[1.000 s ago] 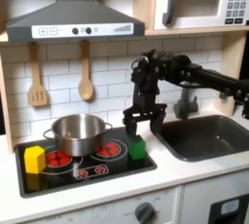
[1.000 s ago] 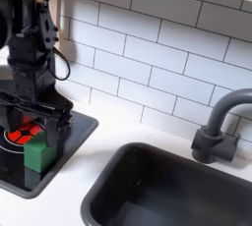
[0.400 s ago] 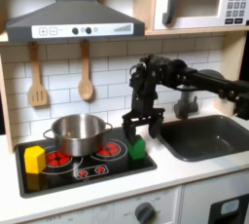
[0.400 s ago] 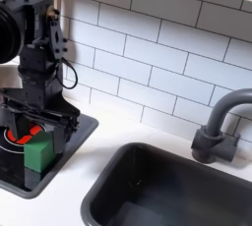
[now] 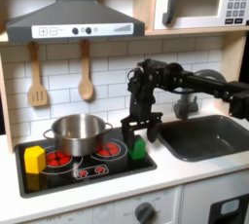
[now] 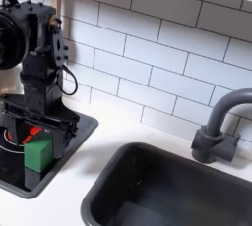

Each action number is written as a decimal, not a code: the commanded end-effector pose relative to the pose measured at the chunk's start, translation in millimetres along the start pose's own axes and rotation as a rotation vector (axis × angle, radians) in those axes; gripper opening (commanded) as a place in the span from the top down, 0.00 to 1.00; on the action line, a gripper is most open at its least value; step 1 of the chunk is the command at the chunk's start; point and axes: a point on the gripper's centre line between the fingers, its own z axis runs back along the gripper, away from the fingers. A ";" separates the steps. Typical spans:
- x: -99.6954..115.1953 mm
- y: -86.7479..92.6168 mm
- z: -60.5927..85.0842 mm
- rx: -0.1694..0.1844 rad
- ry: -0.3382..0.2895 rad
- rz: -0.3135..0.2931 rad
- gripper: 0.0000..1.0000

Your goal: Reach green block

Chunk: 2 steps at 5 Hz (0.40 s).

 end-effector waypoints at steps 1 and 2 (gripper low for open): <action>-0.1 1.1 -12.8 0.008 0.035 -0.034 0.00; -0.5 2.2 -15.8 0.006 0.038 -0.035 0.00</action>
